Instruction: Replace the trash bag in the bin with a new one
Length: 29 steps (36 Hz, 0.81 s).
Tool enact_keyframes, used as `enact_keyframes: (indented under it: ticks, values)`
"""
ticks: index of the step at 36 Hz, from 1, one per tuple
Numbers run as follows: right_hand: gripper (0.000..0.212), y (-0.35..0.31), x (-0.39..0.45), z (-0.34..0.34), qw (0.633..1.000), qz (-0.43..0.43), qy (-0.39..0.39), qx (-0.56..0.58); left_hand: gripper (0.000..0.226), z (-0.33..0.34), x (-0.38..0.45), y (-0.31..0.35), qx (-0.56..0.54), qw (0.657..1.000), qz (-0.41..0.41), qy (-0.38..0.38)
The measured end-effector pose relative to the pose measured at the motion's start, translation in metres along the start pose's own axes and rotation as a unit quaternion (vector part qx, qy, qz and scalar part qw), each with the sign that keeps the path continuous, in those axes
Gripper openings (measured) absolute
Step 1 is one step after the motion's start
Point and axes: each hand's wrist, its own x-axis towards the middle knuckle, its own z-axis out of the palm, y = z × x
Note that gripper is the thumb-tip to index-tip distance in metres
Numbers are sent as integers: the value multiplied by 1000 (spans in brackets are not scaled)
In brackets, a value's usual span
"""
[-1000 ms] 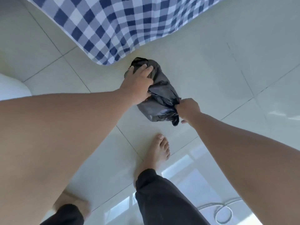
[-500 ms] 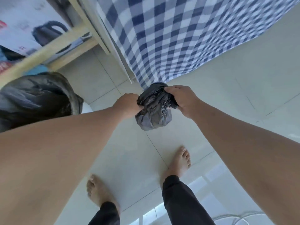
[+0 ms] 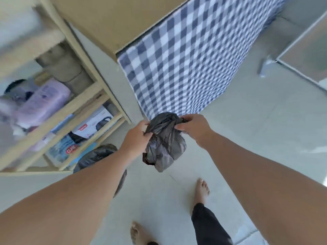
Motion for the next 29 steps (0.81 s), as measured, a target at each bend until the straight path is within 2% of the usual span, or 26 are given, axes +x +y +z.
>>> enact_keyframes:
  ticks: [4,9,11,14,16,21,26,29]
  values:
    - [23,-48,-69,-57,997,-35,68,10,28,-32,-34,89,17,998,55,-32]
    - [21,-106,-160,-155,992,-77,86,53,21,-53,-74,224,86,982,115,-123]
    - [20,-123,-183,-191,988,-92,107,62,21,-55,-84,274,127,972,150,-130]
    - [20,-146,-212,-259,978,-108,151,90,32,-51,-96,362,162,961,193,-112]
    - [25,-161,-227,-305,970,-121,178,113,35,-43,-98,420,169,954,221,-108]
    - [35,-182,-249,-390,950,-143,220,171,6,-16,-107,531,160,941,273,-123]
    - [37,-178,-275,-493,927,-154,283,194,24,42,-123,633,149,915,340,-157]
    - [32,-170,-291,-542,909,-165,315,219,22,73,-132,680,145,905,362,-171]
